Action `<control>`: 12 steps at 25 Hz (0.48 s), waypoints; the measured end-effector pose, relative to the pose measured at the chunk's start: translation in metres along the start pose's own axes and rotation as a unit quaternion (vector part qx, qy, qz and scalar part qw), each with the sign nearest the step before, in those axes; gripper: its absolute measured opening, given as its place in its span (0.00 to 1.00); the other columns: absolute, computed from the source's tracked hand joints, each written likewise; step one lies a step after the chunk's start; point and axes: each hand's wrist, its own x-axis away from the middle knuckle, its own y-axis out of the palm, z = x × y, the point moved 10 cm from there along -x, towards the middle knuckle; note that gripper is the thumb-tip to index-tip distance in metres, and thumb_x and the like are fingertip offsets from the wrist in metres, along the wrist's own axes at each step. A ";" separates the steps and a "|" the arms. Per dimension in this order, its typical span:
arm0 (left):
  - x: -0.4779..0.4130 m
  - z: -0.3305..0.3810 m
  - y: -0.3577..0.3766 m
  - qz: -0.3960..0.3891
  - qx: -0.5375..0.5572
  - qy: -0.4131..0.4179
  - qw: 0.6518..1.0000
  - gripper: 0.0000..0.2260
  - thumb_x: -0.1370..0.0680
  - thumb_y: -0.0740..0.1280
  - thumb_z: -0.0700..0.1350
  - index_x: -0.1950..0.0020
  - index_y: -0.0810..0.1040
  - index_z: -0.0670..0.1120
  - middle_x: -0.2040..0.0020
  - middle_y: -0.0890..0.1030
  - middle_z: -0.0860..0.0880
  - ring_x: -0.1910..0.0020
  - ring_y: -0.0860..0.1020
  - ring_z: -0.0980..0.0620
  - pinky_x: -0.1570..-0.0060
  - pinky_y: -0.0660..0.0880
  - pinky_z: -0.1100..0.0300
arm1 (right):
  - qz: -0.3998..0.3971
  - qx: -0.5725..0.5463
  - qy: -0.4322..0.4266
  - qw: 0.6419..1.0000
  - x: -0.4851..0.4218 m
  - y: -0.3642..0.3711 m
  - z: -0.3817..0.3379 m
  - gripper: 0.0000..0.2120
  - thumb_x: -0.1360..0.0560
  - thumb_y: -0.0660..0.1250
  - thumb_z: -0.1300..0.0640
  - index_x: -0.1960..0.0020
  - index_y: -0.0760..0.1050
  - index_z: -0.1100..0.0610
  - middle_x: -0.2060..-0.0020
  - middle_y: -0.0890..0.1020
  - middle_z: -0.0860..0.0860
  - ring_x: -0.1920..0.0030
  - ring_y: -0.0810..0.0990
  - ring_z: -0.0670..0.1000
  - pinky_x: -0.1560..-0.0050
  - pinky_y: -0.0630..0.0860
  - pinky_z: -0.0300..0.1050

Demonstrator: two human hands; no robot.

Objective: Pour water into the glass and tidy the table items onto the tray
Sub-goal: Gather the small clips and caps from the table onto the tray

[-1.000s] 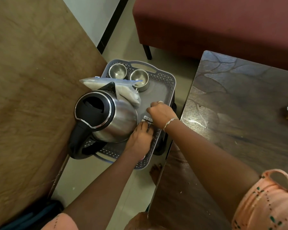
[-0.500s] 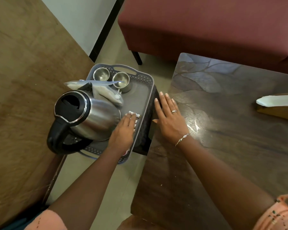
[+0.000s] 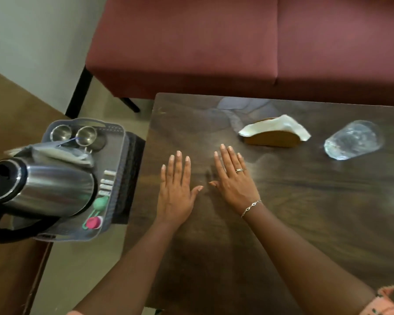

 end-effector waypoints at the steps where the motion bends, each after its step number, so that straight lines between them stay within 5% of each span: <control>1: -0.002 0.026 0.000 0.000 0.005 0.020 1.000 0.32 0.22 0.48 0.59 0.24 0.50 0.41 0.24 0.53 0.39 0.25 0.49 0.43 0.28 0.45 0.48 | -0.001 0.004 0.017 1.000 0.015 -0.004 0.022 0.32 0.26 0.51 0.45 0.29 0.55 0.62 0.30 0.64 0.63 0.29 0.55 0.60 0.29 0.45 0.53; 6: -0.007 0.134 0.009 -0.017 0.020 0.087 0.996 0.31 0.21 0.37 0.61 0.24 0.42 0.44 0.24 0.37 0.45 0.24 0.40 0.47 0.27 0.41 0.50 | 0.012 0.023 0.095 0.995 0.086 -0.025 0.121 0.30 0.25 0.52 0.47 0.29 0.56 0.62 0.30 0.64 0.64 0.29 0.55 0.60 0.29 0.44 0.51; 12: -0.006 0.261 0.007 -0.025 0.031 0.162 0.986 0.32 0.22 0.44 0.61 0.24 0.50 0.41 0.24 0.51 0.41 0.24 0.39 0.47 0.28 0.43 0.50 | 0.002 0.052 0.203 0.978 0.178 -0.038 0.234 0.31 0.26 0.52 0.46 0.29 0.56 0.61 0.30 0.64 0.64 0.29 0.55 0.59 0.29 0.45 0.51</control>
